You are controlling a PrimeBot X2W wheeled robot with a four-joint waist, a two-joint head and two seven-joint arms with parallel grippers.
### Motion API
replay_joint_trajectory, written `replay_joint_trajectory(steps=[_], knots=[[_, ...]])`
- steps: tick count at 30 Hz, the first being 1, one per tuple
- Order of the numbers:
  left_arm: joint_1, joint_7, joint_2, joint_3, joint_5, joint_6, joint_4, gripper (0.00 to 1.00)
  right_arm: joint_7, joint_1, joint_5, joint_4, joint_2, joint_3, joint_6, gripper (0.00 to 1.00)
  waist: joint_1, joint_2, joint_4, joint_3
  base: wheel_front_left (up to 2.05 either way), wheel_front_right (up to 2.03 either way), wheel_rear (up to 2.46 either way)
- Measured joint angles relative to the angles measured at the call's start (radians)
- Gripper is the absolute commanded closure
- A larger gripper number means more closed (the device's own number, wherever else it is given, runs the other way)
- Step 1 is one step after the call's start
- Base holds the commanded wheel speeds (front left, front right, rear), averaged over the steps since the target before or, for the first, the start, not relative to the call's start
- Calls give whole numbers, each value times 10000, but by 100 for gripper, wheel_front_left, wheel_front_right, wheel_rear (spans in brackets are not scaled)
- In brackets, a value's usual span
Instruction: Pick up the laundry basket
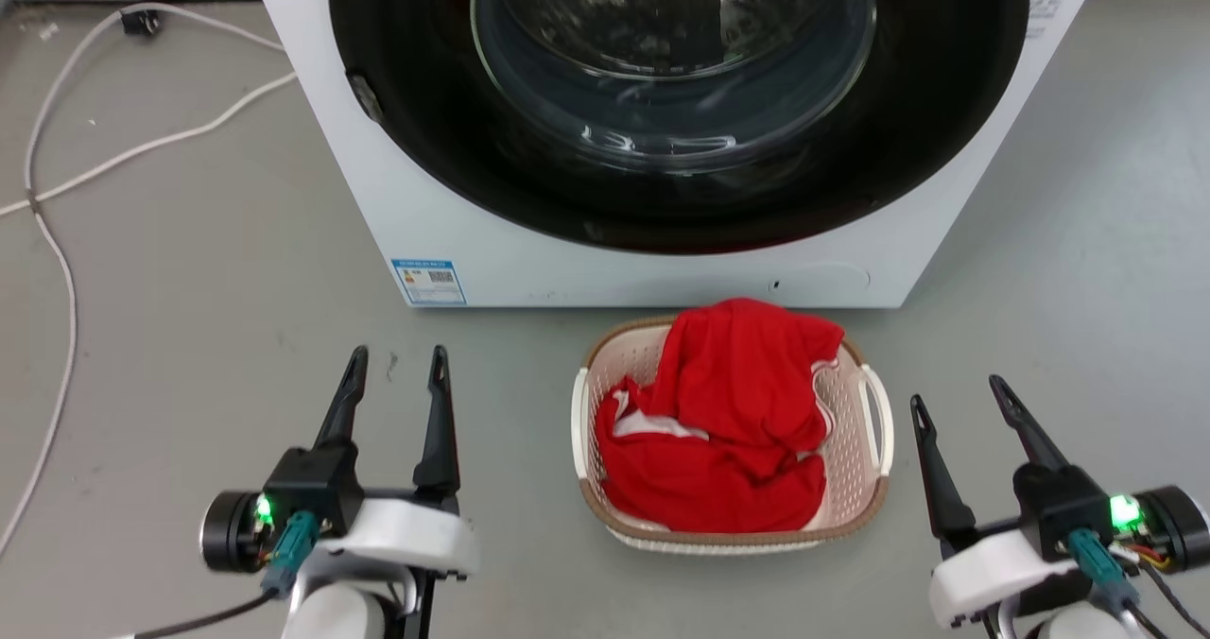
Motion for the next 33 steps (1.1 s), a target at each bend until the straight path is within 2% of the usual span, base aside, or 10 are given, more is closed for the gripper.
replay_joint_trajectory(steps=[8,14,23,33], knots=[[-1938,0,2,-224,-79,-815,2038,0,2,-1970,-640,1958,-6,-343,0,0,1,0,-124,1396,0,0,0],[-3077,0,2,-564,-79,-1185,3434,0,2,-3049,-1149,3459,-8,-608,0,0,2,0,-220,2388,0,0,0],[-4741,0,0,-1164,35,-1440,5039,0,2,-4684,-1705,4978,-10,-926,0,0,1,0,-371,3781,0,0,0],[-6501,2,33,-1749,75,-1498,6941,0,2,-6289,-2339,6247,-10,-1630,2,0,1,0,-565,5320,0,0,0]])
